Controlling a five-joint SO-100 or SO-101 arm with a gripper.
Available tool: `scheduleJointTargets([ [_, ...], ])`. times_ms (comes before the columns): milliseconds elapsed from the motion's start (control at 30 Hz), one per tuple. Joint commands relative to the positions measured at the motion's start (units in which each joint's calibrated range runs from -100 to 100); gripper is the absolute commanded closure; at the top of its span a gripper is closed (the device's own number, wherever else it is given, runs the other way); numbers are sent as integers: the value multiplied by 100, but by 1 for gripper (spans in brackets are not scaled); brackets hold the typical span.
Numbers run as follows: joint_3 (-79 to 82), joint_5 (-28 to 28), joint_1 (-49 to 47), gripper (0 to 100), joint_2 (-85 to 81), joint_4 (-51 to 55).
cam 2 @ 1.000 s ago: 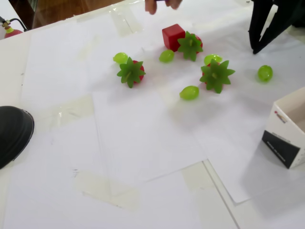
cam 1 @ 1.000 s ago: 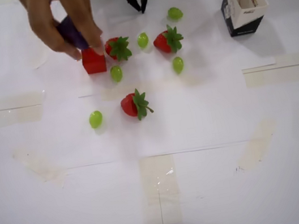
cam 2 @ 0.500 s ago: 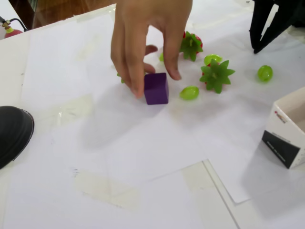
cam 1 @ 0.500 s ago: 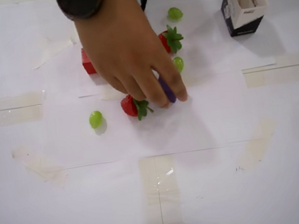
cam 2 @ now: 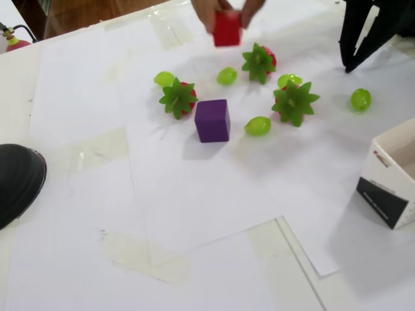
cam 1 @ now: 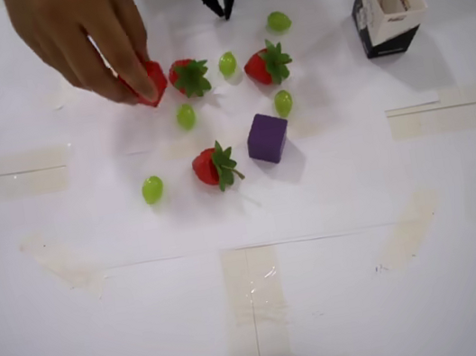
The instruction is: Put the purple cube on top of the red cube
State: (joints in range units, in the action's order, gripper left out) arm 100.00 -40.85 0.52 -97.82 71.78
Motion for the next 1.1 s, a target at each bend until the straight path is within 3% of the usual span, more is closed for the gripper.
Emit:
scheduleJointTargets([
  [0, 0, 68, 28, 100, 23, 85],
  [1067, 0, 176, 80, 100, 23, 93],
])
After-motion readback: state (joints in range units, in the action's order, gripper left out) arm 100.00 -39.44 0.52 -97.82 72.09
